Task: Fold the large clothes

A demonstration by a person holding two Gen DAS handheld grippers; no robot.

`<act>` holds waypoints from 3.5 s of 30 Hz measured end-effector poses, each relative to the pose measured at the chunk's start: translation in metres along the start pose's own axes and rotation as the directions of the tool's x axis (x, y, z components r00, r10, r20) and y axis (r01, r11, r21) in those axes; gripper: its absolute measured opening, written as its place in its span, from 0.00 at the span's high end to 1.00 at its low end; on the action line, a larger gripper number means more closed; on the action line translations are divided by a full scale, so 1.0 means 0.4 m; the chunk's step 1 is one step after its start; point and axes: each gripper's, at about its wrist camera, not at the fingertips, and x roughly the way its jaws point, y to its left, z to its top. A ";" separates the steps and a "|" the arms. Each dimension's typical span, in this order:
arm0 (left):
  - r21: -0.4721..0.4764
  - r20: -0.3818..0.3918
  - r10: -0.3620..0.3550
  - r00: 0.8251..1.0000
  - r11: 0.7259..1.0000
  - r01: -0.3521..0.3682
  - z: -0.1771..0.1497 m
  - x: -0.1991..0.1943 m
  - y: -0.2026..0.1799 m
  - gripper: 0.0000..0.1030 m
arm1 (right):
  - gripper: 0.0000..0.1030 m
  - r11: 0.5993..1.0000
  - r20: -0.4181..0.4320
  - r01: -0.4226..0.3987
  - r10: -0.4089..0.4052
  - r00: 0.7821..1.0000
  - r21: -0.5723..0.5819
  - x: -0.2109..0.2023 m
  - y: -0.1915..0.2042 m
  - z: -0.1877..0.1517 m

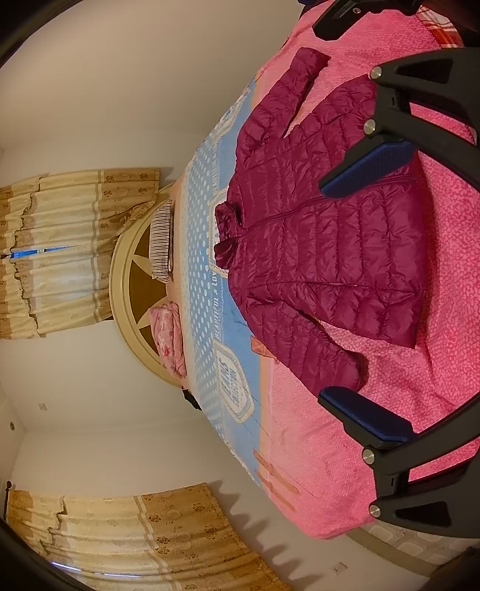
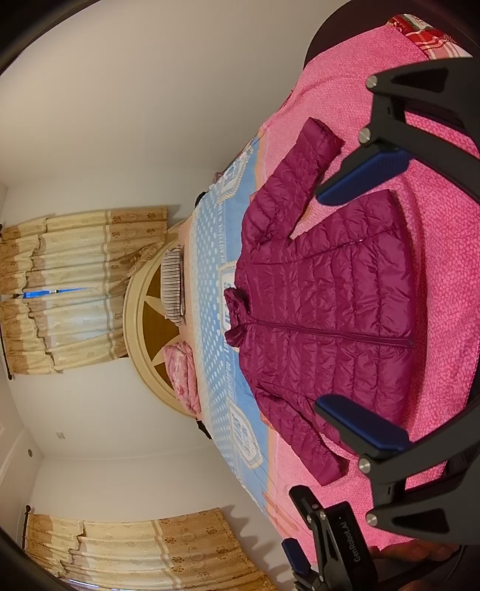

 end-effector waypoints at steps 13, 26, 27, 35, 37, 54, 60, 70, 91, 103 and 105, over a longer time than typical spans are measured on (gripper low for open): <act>-0.001 -0.006 -0.002 1.000 1.000 0.002 0.001 0.005 -0.002 0.01 | 0.00 1.000 0.001 0.003 -0.003 1.000 0.004 0.001 -0.002 0.000; 0.000 -0.004 -0.008 1.000 1.000 0.008 0.000 0.010 -0.008 0.01 | 0.00 1.000 -0.002 0.003 -0.003 1.000 0.007 -0.001 0.000 -0.001; -0.001 -0.004 -0.008 1.000 1.000 0.008 0.000 0.011 -0.009 0.01 | 0.00 1.000 -0.001 0.002 -0.002 1.000 0.007 -0.002 0.001 -0.001; -0.008 -0.003 -0.010 1.000 1.000 0.010 0.003 0.011 -0.009 0.01 | 0.00 1.000 -0.002 0.002 -0.002 1.000 0.007 0.004 0.002 -0.007; -0.011 -0.002 -0.009 1.000 1.000 0.009 0.004 0.011 -0.006 0.01 | 0.00 1.000 -0.001 0.001 -0.001 1.000 0.009 0.004 0.002 -0.007; -0.018 -0.003 -0.015 1.000 1.000 0.015 0.003 0.013 0.010 0.01 | 0.00 1.000 -0.006 -0.001 0.001 1.000 0.009 0.008 0.008 -0.013; -0.014 -0.015 -0.016 1.000 1.000 0.016 -0.004 0.023 0.007 0.01 | 0.00 1.000 -0.009 -0.002 0.002 1.000 0.012 0.009 0.008 -0.015; 0.013 -0.062 -0.027 0.998 1.000 0.028 -0.023 0.086 -0.012 0.01 | 0.00 1.000 -0.035 0.027 -0.027 0.999 0.015 0.064 -0.024 -0.040; 0.040 -0.156 0.095 0.983 0.995 -0.090 0.082 0.578 0.038 0.01 | 0.17 0.849 -0.411 0.374 -0.211 0.887 0.373 0.471 -0.650 -0.092; 0.152 -0.236 0.136 0.962 0.983 -0.102 0.077 0.782 -0.011 0.01 | 0.70 0.866 -0.493 0.403 -0.222 0.841 0.297 0.575 -0.746 -0.116; 0.170 -0.239 0.143 0.960 0.980 -0.104 0.079 0.802 -0.012 0.01 | 0.84 0.879 -0.482 0.385 -0.218 0.848 0.280 0.577 -0.747 -0.104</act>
